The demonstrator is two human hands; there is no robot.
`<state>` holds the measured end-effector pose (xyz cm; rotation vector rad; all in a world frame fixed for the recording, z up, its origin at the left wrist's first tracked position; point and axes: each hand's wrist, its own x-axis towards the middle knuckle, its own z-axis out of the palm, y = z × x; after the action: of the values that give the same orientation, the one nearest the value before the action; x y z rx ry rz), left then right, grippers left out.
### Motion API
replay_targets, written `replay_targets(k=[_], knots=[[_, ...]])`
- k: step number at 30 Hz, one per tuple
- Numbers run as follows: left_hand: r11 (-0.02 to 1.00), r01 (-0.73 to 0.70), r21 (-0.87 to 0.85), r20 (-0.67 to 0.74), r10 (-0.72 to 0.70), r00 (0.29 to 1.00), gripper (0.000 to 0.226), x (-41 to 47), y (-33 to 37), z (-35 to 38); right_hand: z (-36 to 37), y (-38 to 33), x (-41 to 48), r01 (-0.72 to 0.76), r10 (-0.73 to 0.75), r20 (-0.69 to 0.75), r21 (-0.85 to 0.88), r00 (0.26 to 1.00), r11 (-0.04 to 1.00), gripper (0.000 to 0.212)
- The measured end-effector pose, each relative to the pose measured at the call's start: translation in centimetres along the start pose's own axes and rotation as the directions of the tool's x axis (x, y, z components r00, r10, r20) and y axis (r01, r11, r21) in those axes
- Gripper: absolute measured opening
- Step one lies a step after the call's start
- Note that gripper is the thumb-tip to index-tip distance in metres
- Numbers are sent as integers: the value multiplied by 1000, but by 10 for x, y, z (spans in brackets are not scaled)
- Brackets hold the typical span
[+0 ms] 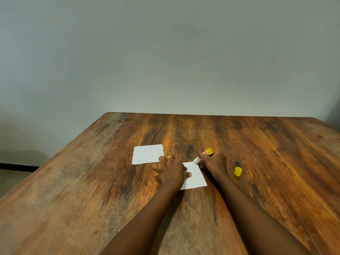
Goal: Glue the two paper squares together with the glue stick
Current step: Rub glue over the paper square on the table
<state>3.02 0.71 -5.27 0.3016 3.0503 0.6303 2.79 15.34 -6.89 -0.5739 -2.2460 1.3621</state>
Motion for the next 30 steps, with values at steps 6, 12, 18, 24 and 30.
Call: replay_targets(k=[6,12,18,24,30], knots=[[1000,16,1,4,-16,1000,38,-1,1,-1,-2,-1,0,19,-18,31,-37,999,999,23],[1000,18,-1,24,-18,1000,39,-2,1,-2,-7,-3,-6,20,-19,26,-61,999,998,29],[999,26,-34,14,-26,1000,37,-5,1,-1,-13,-4,-17,16,-14,21,-80,1000,997,28],[998,44,-38,18,-43,999,39,-5,0,0,-22,-4,-32,10,-9,20,-73,1000,997,24],[999,37,-17,-10,-37,999,39,-7,0,3,-29,-6,-45,22,-20,23,-70,1000,997,27]])
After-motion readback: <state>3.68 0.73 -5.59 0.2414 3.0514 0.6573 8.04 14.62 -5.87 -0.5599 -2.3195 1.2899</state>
